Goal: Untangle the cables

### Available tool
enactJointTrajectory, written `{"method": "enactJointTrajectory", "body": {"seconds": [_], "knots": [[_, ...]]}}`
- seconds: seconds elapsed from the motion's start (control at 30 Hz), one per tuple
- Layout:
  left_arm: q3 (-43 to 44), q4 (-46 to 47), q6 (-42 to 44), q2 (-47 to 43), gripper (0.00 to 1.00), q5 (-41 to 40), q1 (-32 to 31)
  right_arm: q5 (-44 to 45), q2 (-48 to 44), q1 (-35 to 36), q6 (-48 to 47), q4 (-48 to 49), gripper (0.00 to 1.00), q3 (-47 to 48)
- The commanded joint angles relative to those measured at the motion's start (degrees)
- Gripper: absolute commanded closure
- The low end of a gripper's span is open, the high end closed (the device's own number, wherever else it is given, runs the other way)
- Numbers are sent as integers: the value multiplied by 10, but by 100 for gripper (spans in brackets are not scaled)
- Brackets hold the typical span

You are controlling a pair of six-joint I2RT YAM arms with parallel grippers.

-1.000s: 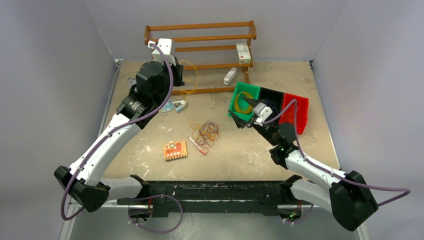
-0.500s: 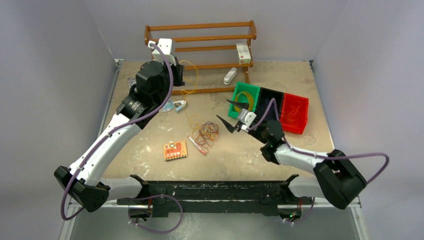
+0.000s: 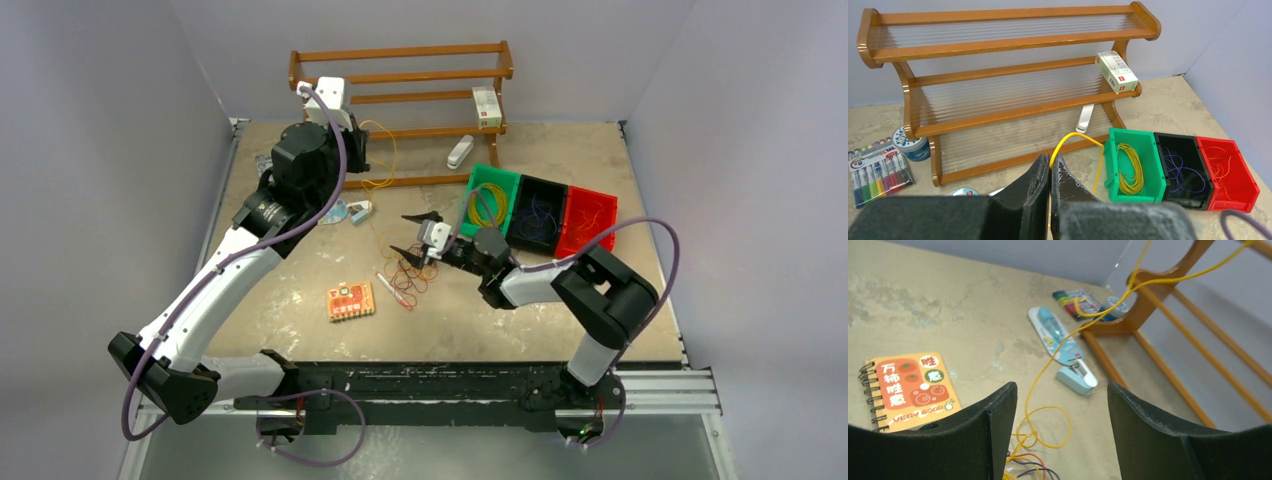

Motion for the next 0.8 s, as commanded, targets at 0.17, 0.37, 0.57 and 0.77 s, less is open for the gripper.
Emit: {"method": "enactJointTrajectory", "body": {"seconds": [0.17, 0.37, 0.57, 0.77], "knots": [[25, 22, 0, -12, 100, 1, 2, 34, 75, 20, -86, -34, 33, 74], [21, 24, -1, -12, 100, 2, 2, 48, 106, 22, -116, -66, 34, 95], [19, 18, -1, -16, 100, 1, 2, 66, 128, 22, -135, -104, 44, 110], [13, 19, -2, -20, 100, -5, 2, 76, 126, 22, -128, -106, 78, 119]]}}
